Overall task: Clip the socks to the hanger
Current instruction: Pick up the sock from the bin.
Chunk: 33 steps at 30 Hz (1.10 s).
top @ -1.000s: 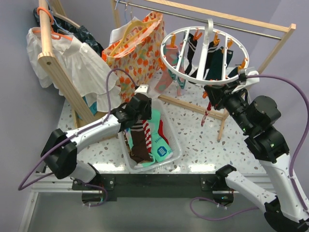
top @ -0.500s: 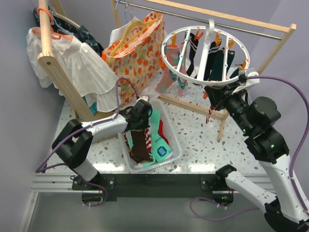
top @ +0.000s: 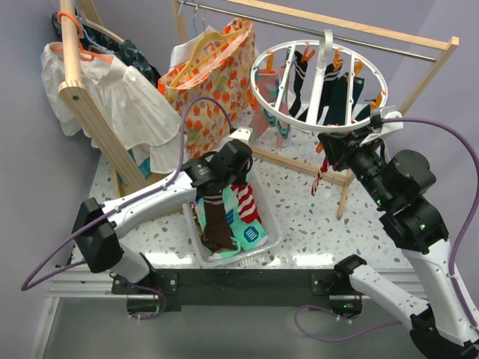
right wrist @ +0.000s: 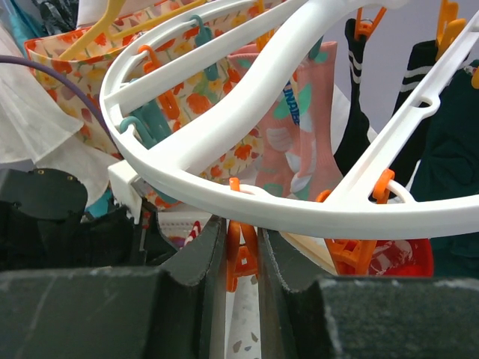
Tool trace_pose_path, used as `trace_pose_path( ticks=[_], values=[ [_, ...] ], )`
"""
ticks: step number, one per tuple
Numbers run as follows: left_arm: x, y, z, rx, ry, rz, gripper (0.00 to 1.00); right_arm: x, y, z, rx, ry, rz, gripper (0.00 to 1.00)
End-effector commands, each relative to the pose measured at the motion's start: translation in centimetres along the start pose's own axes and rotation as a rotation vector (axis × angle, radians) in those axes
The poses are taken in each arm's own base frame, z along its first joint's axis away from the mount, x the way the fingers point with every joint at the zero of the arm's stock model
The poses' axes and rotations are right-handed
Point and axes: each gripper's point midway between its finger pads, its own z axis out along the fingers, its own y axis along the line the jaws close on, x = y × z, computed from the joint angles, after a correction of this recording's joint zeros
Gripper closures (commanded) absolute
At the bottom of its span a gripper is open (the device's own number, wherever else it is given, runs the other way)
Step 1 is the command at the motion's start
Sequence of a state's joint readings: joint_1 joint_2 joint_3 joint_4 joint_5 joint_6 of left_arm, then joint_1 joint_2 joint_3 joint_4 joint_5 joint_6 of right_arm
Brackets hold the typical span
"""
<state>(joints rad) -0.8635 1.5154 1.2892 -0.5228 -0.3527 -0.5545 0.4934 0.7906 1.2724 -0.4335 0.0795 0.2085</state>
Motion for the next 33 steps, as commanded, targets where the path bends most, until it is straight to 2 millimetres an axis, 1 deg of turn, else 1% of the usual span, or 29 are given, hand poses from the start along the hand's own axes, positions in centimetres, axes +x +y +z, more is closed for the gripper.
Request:
trace_pose_path(
  ticks=[1, 2, 3, 4, 5, 6, 7, 8, 9, 10, 12, 13, 14, 15, 16, 18, 19, 20, 22, 23, 24, 25, 27, 28, 30, 31, 33],
  values=[
    [4.5, -0.4, 0.8, -0.031, 0.135, 0.134, 0.93, -0.5, -0.1, -0.3, 0.005, -0.006, -0.016, 0.93],
    [6.1, -1.0, 1.6, -0.020, 0.179, 0.147, 0.91, -0.5, 0.0, -0.2, 0.004, -0.003, -0.016, 0.93],
    [7.0, -1.8, 1.9, 0.007, 0.199, 0.158, 0.84, -0.5, -0.1, -0.3, 0.005, -0.003, -0.016, 0.93],
    [8.1, -2.5, 2.1, 0.027, 0.222, 0.175, 0.81, -0.5, 0.0, -0.3, 0.004, -0.003, -0.016, 0.93],
    [9.6, -4.0, 1.9, 0.060, 0.246, 0.205, 0.78, -0.6, 0.0, -0.3, 0.002, -0.003, -0.016, 0.93],
    [10.1, -4.8, 1.7, 0.083, 0.248, 0.215, 0.70, -0.6, 0.0, -0.4, 0.004, -0.003, -0.018, 0.93],
    [11.0, -5.6, 1.3, 0.105, 0.260, 0.229, 0.65, -0.6, -0.1, -0.4, 0.005, -0.003, -0.018, 0.93],
    [11.2, -6.1, 0.8, 0.134, 0.270, 0.209, 0.61, -0.7, 0.0, -0.4, 0.004, -0.003, -0.019, 0.93],
    [10.9, -6.5, 0.5, 0.156, 0.259, 0.190, 0.56, -0.7, 0.0, -0.4, 0.005, -0.005, -0.019, 0.93],
    [10.3, -6.3, -0.4, 0.164, 0.236, 0.162, 0.53, -0.8, 0.0, -0.5, 0.003, -0.006, -0.019, 0.93],
    [9.1, -5.8, -1.2, 0.159, 0.191, 0.122, 0.46, -0.7, 0.0, -0.5, 0.005, -0.006, -0.019, 0.93],
    [7.4, -5.2, -1.9, 0.161, 0.148, 0.070, 0.46, -0.8, 0.0, -0.5, 0.004, -0.008, -0.019, 0.93],
    [6.7, -4.8, -2.2, 0.164, 0.133, 0.041, 0.43, -0.8, -0.1, -0.5, 0.006, -0.007, -0.019, 0.93],
    [6.2, -4.5, -2.2, 0.174, 0.112, 0.012, 0.42, -0.8, -0.1, -0.5, 0.006, -0.007, -0.019, 0.93],
    [4.7, -4.1, -3.0, 0.196, 0.072, -0.038, 0.41, -0.8, -0.1, -0.5, 0.006, -0.008, -0.019, 0.93],
    [3.9, -3.5, -3.0, 0.212, 0.031, -0.084, 0.41, -0.7, 0.0, -0.5, 0.005, -0.005, -0.021, 0.93],
    [3.2, -2.7, -2.9, 0.207, 0.012, -0.106, 0.41, -0.7, -0.1, -0.5, 0.009, -0.006, -0.021, 0.93],
    [3.1, -2.4, -2.6, 0.204, 0.013, -0.111, 0.41, -0.7, -0.1, -0.4, 0.007, -0.005, -0.021, 0.93],
    [3.5, -1.9, -1.7, 0.188, 0.042, -0.097, 0.44, -0.6, -0.1, -0.4, 0.007, -0.002, -0.021, 0.93],
    [3.6, -1.9, -1.4, 0.186, 0.049, -0.088, 0.44, -0.6, -0.1, -0.3, 0.006, -0.002, -0.020, 0.93],
    [3.3, -2.2, -1.2, 0.191, 0.050, -0.083, 0.45, -0.5, -0.1, -0.3, 0.008, 0.001, -0.021, 0.93],
    [3.9, -2.6, -0.7, 0.205, 0.077, -0.062, 0.45, -0.6, -0.1, -0.3, 0.007, -0.001, -0.021, 0.93],
    [4.0, -3.3, -0.1, 0.228, 0.079, -0.055, 0.46, -0.5, -0.1, -0.3, 0.008, 0.001, -0.020, 0.93],
    [4.6, -3.4, 0.6, 0.229, 0.096, -0.048, 0.47, -0.5, -0.1, -0.3, 0.007, -0.001, -0.020, 0.93],
    [5.0, -3.6, 1.2, 0.233, 0.105, -0.043, 0.52, -0.5, -0.1, -0.4, 0.008, 0.001, -0.020, 0.93],
    [5.7, -3.6, 1.9, 0.226, 0.127, -0.036, 0.53, -0.4, -0.1, -0.3, 0.008, 0.002, -0.020, 0.93],
    [6.0, -3.7, 2.6, 0.222, 0.133, -0.030, 0.54, -0.4, -0.1, -0.3, 0.008, 0.002, -0.023, 0.93]
  ],
)
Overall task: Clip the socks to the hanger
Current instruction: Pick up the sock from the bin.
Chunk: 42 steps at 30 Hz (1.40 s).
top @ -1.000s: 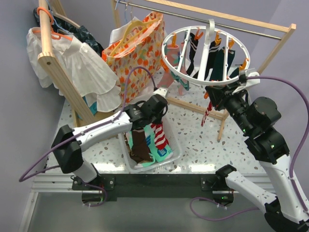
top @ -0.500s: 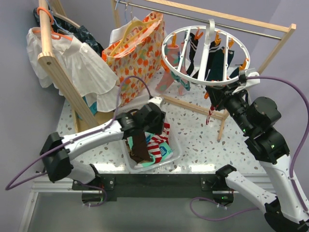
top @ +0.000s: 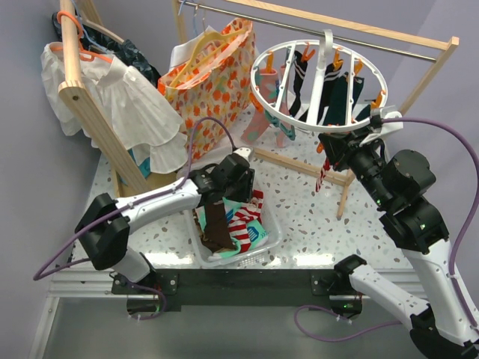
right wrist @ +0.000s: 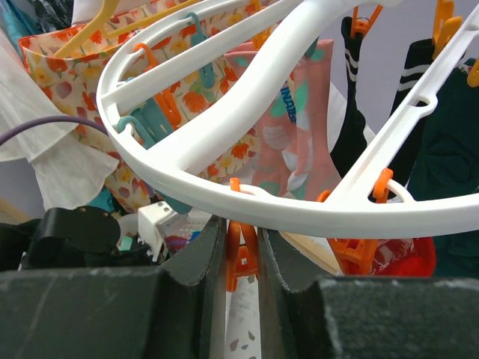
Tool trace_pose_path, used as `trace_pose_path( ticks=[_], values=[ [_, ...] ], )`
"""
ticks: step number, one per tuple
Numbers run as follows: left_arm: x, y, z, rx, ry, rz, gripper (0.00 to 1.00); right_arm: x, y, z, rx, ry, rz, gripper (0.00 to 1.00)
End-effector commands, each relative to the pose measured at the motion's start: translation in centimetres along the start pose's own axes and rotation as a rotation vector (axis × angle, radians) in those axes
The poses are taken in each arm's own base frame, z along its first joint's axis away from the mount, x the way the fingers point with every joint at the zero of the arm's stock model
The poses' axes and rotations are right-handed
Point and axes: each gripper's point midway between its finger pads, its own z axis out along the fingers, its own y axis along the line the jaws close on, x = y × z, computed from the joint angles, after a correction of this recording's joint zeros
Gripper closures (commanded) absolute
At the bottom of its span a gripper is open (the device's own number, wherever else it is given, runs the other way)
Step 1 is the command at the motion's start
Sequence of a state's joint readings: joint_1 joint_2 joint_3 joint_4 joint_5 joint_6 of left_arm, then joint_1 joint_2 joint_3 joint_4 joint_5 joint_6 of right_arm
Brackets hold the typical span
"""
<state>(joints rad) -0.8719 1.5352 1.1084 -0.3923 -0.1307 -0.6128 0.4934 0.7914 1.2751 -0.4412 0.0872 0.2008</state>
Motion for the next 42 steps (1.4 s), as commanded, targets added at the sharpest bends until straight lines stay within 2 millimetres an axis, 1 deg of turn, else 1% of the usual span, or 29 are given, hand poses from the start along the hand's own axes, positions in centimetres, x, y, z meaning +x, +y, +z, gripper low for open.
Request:
trace_pose_path(
  ticks=[1, 3, 4, 6, 7, 13, 16, 17, 20, 21, 23, 24, 26, 27, 29, 30, 32, 33, 35, 36, 38, 39, 42],
  values=[
    [-0.8, -1.2, 1.3, 0.047, -0.023, 0.020, 0.55, -0.4, 0.0, -0.3, 0.001, 0.001, -0.015, 0.93],
    [-0.6, -1.1, 1.9, 0.040, -0.013, 0.026, 0.58, -0.2, 0.0, -0.3, 0.002, 0.004, -0.014, 0.93],
    [-0.3, -1.0, 2.5, 0.031, -0.001, 0.030, 0.59, -0.1, 0.0, -0.2, 0.002, 0.005, -0.014, 0.93],
    [0.1, -0.9, 3.1, 0.021, 0.014, 0.035, 0.59, -0.2, 0.0, -0.2, 0.002, 0.004, -0.016, 0.93],
    [0.7, -0.7, 3.8, 0.008, 0.029, 0.040, 0.60, 0.0, -0.1, -0.1, 0.004, 0.008, -0.014, 0.93],
    [2.8, 0.0, 5.7, -0.048, 0.073, 0.064, 0.61, 0.2, -0.2, -0.1, 0.010, 0.012, -0.016, 0.93],
    [3.3, 0.2, 5.9, -0.070, 0.081, 0.072, 0.76, 0.3, -0.2, -0.1, 0.009, 0.015, -0.017, 0.93],
    [3.3, 0.2, 5.8, -0.074, 0.079, 0.075, 0.85, 0.3, -0.3, -0.1, 0.013, 0.013, -0.020, 0.93],
    [2.1, 0.4, 4.6, -0.084, 0.036, 0.074, 0.99, 0.2, -0.3, -0.2, 0.014, 0.011, -0.023, 0.93],
    [1.3, 0.2, 3.7, -0.079, 0.009, 0.070, 1.00, 0.1, -0.4, -0.3, 0.015, 0.006, -0.022, 0.93],
    [0.2, 0.4, 2.6, -0.090, -0.026, 0.072, 1.00, 0.1, -0.3, -0.3, 0.014, 0.008, -0.024, 0.93],
    [-0.8, 0.1, 1.5, -0.077, -0.060, 0.069, 1.00, 0.0, -0.3, -0.3, 0.013, 0.006, -0.022, 0.93],
    [-1.8, 0.1, 0.2, -0.076, -0.101, 0.074, 1.00, -0.1, -0.3, -0.3, 0.012, 0.005, -0.024, 0.93],
    [-3.0, -0.2, -1.0, -0.061, -0.142, 0.068, 1.00, -0.1, -0.2, -0.3, 0.010, 0.004, -0.022, 0.93],
    [-4.0, -0.4, -2.2, -0.048, -0.185, 0.078, 1.00, -0.2, -0.2, -0.4, 0.010, 0.002, -0.023, 0.93],
    [-4.8, -0.7, -3.3, -0.028, -0.218, 0.082, 1.00, -0.2, -0.2, -0.4, 0.011, 0.002, -0.022, 0.93],
    [-5.7, -1.0, -4.3, -0.010, -0.254, 0.098, 1.00, -0.4, -0.1, -0.4, 0.006, -0.002, -0.020, 0.93],
    [-6.3, -1.2, -5.1, 0.006, -0.283, 0.100, 1.00, -0.4, 0.0, -0.4, 0.001, -0.001, -0.018, 0.93],
    [-6.9, -1.4, -5.8, 0.029, -0.329, 0.129, 1.00, -0.5, 0.1, -0.4, -0.002, -0.002, -0.017, 0.93],
    [-7.5, -1.5, -6.7, 0.044, -0.365, 0.152, 1.00, -0.5, 0.1, -0.4, -0.005, -0.002, -0.018, 0.93],
    [-7.9, -1.9, -7.2, 0.078, -0.402, 0.174, 1.00, -0.6, 0.4, -0.4, -0.018, -0.003, -0.015, 0.93],
    [-8.3, -2.3, -8.1, 0.104, -0.427, 0.195, 1.00, -0.6, 0.5, -0.4, -0.025, -0.002, -0.015, 0.93],
    [-9.9, -3.5, -9.6, 0.156, -0.488, 0.234, 1.00, -0.8, 0.9, -0.4, -0.050, -0.009, -0.015, 0.93]
  ],
)
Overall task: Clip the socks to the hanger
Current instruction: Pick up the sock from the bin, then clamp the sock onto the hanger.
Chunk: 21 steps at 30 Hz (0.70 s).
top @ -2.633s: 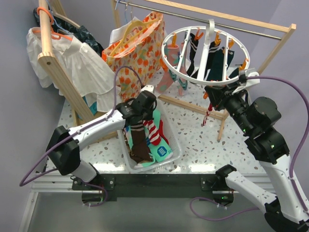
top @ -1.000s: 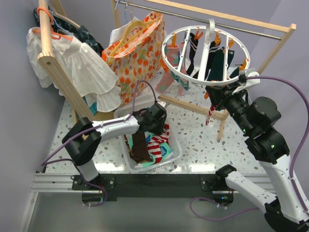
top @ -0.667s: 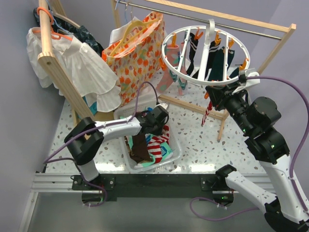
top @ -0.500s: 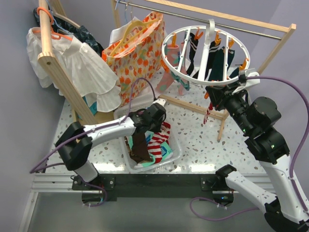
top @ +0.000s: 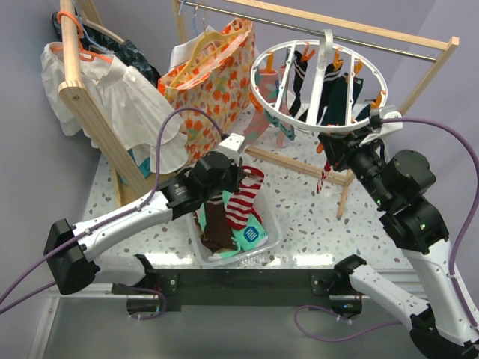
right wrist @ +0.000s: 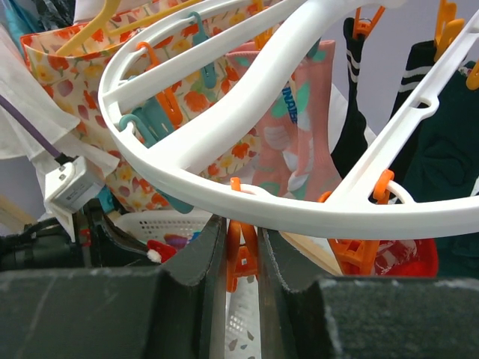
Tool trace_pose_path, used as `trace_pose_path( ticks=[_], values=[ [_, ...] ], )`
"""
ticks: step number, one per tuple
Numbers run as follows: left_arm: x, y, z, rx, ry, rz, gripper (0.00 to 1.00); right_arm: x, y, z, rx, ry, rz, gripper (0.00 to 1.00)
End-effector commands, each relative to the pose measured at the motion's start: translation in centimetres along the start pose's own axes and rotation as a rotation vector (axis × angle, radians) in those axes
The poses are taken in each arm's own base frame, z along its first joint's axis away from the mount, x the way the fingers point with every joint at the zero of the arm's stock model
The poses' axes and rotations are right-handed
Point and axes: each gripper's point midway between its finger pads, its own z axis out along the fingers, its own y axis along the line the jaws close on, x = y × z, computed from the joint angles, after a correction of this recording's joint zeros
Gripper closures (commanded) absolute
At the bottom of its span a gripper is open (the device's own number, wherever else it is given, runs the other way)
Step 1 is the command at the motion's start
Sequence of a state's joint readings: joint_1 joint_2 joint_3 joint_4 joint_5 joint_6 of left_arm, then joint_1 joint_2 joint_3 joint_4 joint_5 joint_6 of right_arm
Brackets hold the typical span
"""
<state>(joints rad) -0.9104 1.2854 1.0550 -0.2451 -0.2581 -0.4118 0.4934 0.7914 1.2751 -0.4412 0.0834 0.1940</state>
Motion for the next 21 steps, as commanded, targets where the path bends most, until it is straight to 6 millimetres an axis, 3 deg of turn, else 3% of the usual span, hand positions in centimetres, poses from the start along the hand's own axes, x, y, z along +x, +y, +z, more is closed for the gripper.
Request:
trace_pose_path(
  ticks=[1, 5, 10, 14, 21],
  values=[
    [-4.7, -2.1, -1.3, 0.115, -0.161, 0.073, 1.00, -0.9, 1.0, -0.4, -0.052, -0.015, -0.008, 0.93],
    [-9.1, -4.3, -2.4, 0.182, -0.241, 0.075, 1.00, -1.1, 1.5, -0.3, -0.079, -0.018, -0.007, 0.93],
    [-12.0, -7.4, -2.2, 0.271, -0.270, 0.062, 1.00, -1.5, 2.1, -0.3, -0.111, -0.029, -0.008, 0.93],
    [-12.7, -10.2, -2.0, 0.319, -0.271, 0.065, 1.00, -1.6, 2.4, -0.3, -0.127, -0.029, -0.010, 0.93],
    [-13.7, -12.2, -1.9, 0.331, -0.267, 0.038, 1.00, -1.5, 3.3, -0.2, -0.178, -0.029, -0.016, 0.93]
  ],
)
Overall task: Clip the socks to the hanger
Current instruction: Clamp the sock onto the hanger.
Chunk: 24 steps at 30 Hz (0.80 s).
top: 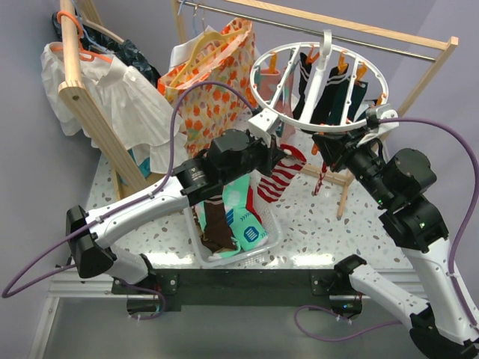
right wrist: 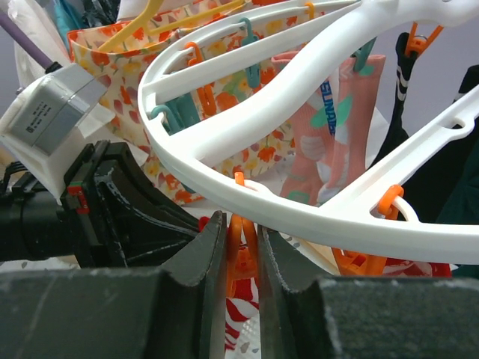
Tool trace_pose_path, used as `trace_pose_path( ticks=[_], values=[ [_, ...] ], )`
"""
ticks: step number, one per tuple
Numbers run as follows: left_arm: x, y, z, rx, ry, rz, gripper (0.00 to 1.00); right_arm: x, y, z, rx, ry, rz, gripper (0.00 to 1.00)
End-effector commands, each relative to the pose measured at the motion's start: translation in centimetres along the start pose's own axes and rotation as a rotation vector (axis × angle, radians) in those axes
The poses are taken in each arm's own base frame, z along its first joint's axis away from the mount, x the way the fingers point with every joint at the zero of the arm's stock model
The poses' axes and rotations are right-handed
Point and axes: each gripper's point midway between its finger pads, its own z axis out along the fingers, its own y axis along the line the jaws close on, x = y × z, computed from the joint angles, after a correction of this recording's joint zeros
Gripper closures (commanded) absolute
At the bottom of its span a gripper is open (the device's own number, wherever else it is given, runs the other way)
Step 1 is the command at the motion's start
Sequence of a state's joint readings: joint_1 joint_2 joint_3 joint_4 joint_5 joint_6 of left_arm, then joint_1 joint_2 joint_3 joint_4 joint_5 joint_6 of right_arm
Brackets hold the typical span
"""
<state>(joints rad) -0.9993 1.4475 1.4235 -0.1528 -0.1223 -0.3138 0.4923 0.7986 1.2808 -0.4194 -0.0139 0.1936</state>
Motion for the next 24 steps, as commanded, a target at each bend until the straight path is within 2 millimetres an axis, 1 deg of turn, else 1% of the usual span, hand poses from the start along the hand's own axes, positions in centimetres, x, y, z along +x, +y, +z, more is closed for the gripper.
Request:
trace_pose_path(
  ticks=[1, 8, 13, 24],
  values=[
    [-2.9, -1.4, 0.0, 0.027, -0.059, -0.033, 1.00, -1.3, 1.6, -0.2, -0.084, -0.030, -0.019, 0.93],
    [-3.5, -2.2, 0.3, 0.041, -0.058, -0.077, 1.00, -0.7, 2.3, 0.0, -0.130, -0.014, -0.033, 0.93],
    [-4.1, -2.7, 0.4, 0.050, -0.060, -0.086, 1.00, -0.4, 2.4, 0.2, -0.138, -0.005, -0.038, 0.92],
    [-4.4, -4.1, 0.1, 0.090, -0.057, -0.101, 1.00, 0.4, 2.1, 0.6, -0.131, 0.010, -0.049, 0.92]
  ],
)
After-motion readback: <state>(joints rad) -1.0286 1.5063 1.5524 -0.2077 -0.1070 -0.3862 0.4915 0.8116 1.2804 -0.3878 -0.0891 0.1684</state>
